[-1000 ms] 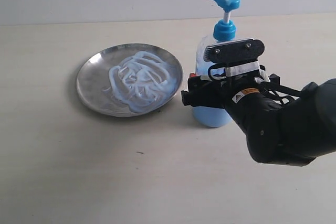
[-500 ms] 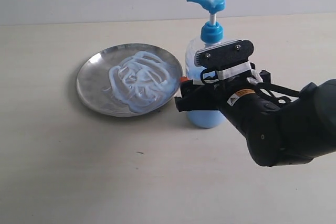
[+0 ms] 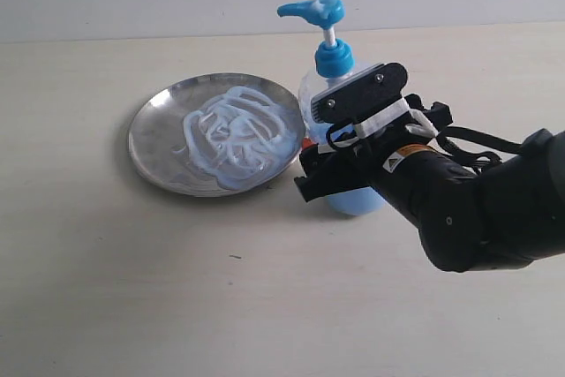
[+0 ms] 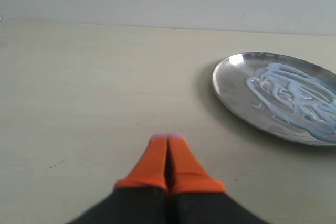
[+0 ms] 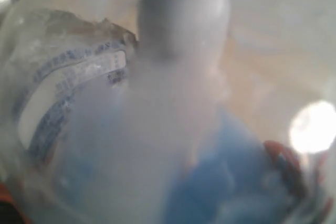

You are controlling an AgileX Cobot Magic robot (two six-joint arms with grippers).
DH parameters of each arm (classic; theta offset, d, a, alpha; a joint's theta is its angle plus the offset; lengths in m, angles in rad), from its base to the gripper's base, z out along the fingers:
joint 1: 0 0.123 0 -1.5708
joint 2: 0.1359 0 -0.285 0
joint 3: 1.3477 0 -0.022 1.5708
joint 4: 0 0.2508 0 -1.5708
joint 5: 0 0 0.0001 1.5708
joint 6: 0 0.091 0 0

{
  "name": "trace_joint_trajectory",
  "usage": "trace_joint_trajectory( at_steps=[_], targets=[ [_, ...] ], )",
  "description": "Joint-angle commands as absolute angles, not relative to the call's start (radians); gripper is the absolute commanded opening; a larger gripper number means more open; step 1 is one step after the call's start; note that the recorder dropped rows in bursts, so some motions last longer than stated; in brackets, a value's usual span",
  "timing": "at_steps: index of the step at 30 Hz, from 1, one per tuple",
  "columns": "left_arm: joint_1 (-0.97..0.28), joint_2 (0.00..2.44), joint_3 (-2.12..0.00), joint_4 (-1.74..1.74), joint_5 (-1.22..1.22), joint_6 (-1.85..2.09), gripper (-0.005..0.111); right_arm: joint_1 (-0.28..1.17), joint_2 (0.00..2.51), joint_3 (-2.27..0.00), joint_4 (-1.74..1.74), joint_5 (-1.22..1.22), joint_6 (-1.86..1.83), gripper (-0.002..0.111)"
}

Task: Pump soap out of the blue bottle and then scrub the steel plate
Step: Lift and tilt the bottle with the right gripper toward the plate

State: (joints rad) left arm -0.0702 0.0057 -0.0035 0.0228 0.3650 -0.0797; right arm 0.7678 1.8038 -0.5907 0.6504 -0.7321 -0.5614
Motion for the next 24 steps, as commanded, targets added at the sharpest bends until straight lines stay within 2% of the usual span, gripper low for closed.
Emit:
trace_joint_trajectory(
  at_steps=[1,9,14,24],
  targets=[
    [-0.071,0.0,0.0,0.027,0.352,-0.075,0.0,0.768,1.779,-0.64,0.661,-0.792,-0.657,0.0],
    [-0.071,0.0,0.0,0.027,0.352,-0.075,0.0,0.689,1.781,-0.715,0.668,-0.695,-0.716,0.0],
    [-0.071,0.0,0.0,0.027,0.35,-0.075,0.0,0.623,1.781,-0.766,0.506,-0.549,-0.7,0.0],
    [-0.071,0.0,0.0,0.027,0.348,-0.075,0.0,0.534,1.781,-0.848,0.378,-0.454,-0.549,0.0]
  ],
)
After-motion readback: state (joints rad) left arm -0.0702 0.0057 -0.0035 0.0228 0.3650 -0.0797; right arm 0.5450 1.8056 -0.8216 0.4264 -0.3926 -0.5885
